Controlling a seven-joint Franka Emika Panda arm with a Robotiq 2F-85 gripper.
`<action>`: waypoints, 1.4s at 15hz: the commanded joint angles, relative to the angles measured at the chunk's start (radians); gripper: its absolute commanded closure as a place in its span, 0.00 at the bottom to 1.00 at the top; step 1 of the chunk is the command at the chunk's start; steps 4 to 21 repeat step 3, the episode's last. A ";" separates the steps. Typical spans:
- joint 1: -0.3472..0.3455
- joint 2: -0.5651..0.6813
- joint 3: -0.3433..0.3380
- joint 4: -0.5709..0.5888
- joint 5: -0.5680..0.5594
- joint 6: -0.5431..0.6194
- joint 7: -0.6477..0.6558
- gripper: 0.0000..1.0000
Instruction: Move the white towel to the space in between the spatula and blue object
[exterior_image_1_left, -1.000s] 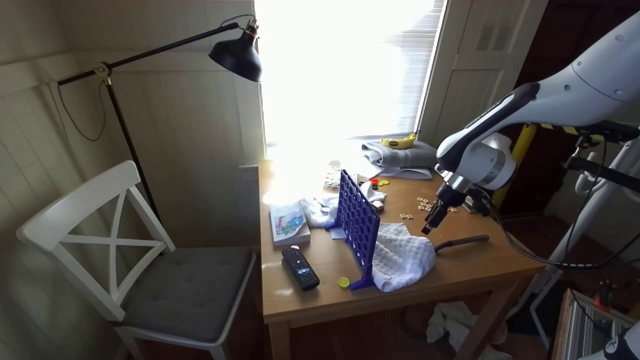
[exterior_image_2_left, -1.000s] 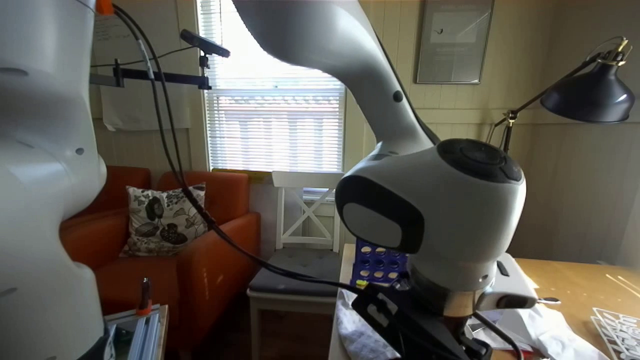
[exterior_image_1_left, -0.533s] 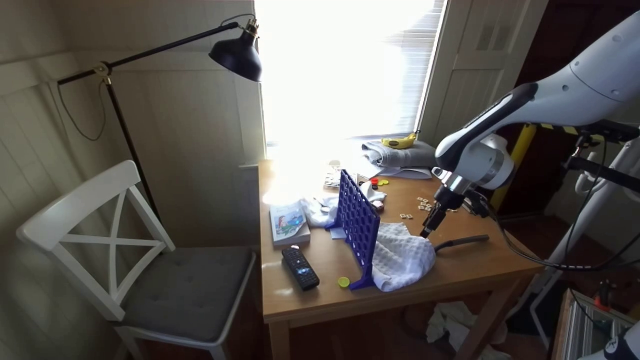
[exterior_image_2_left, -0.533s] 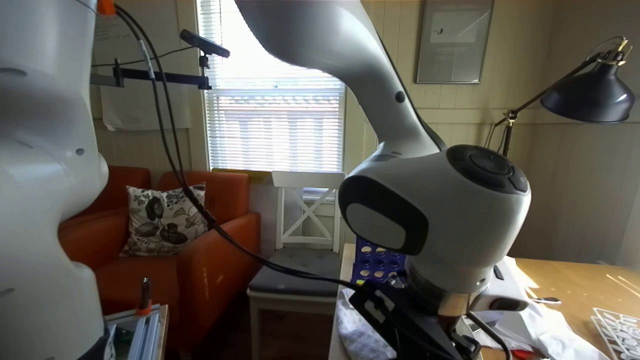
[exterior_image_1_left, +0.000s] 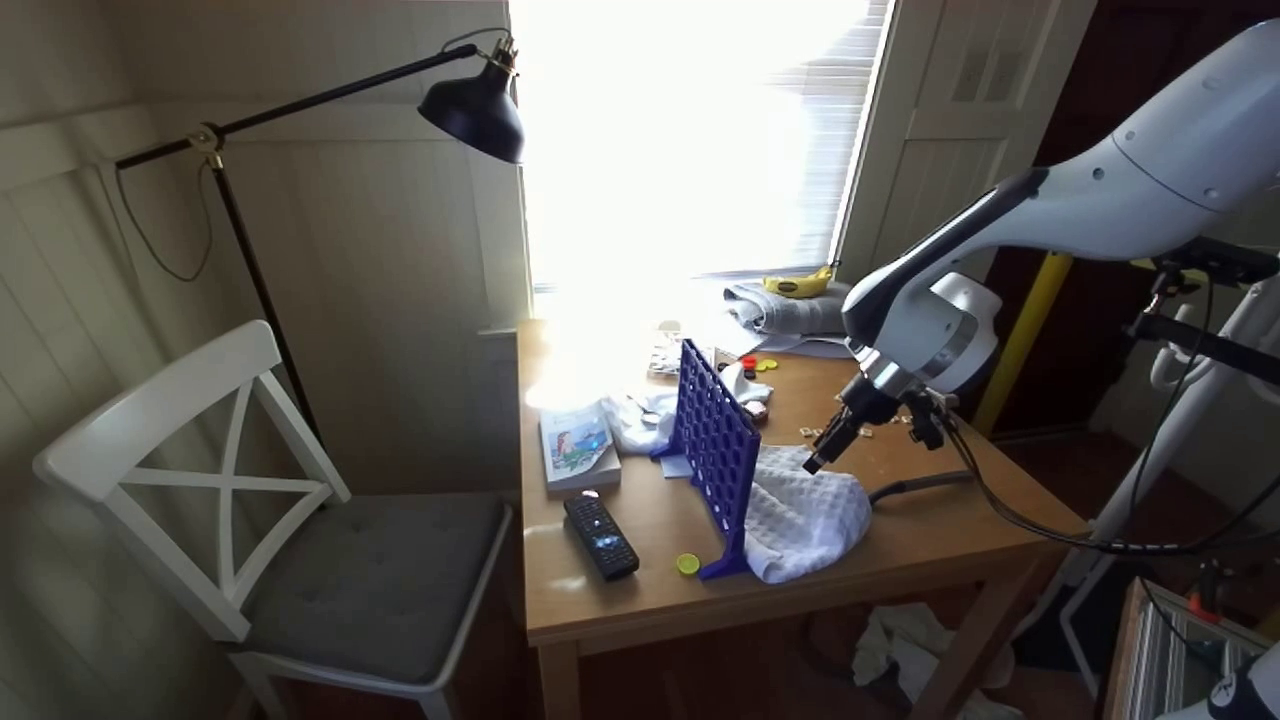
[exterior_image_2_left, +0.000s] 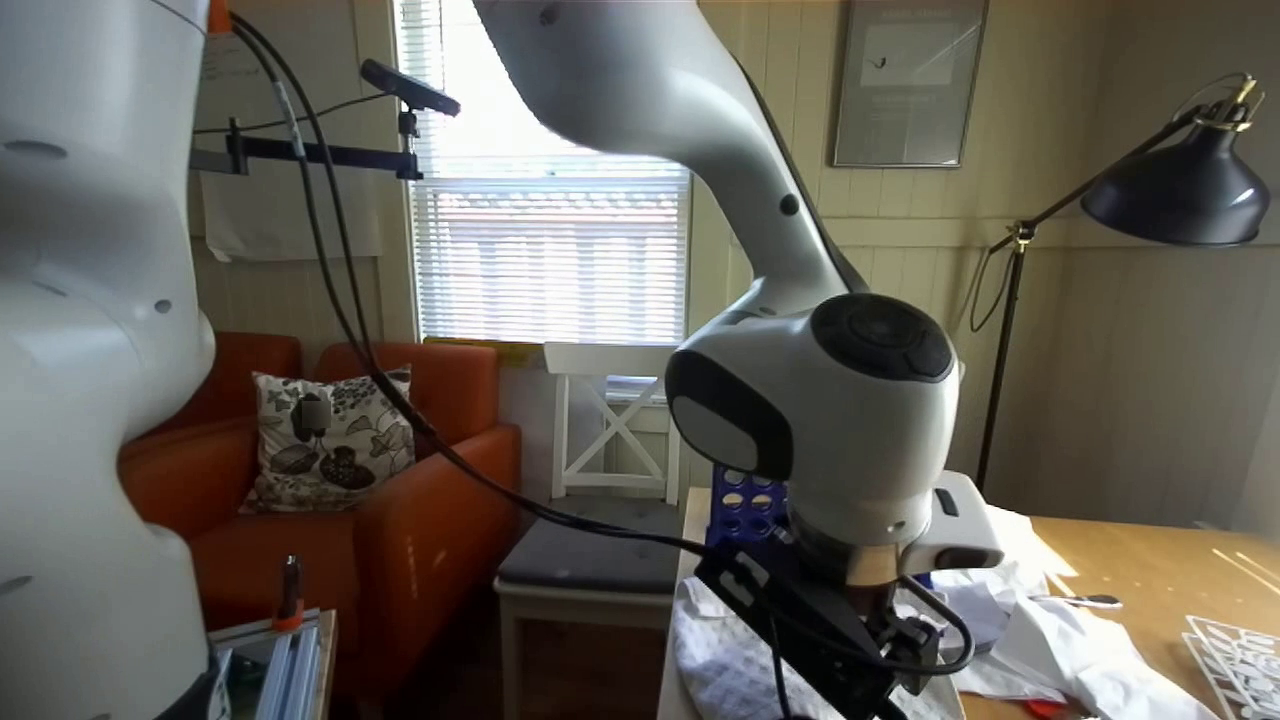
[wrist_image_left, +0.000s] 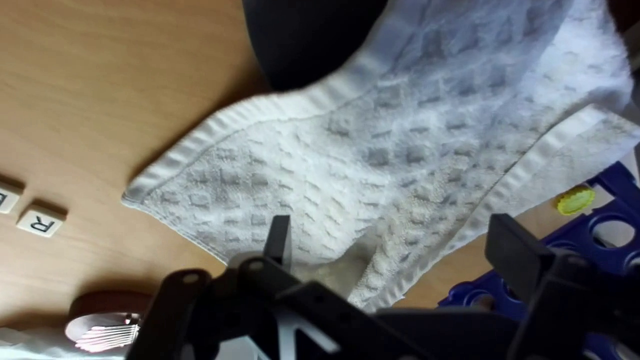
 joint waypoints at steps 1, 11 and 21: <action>0.000 0.001 0.002 0.003 0.004 0.003 0.000 0.00; 0.000 0.002 0.002 0.004 0.006 0.005 0.000 0.00; 0.000 0.002 0.002 0.004 0.006 0.005 0.000 0.00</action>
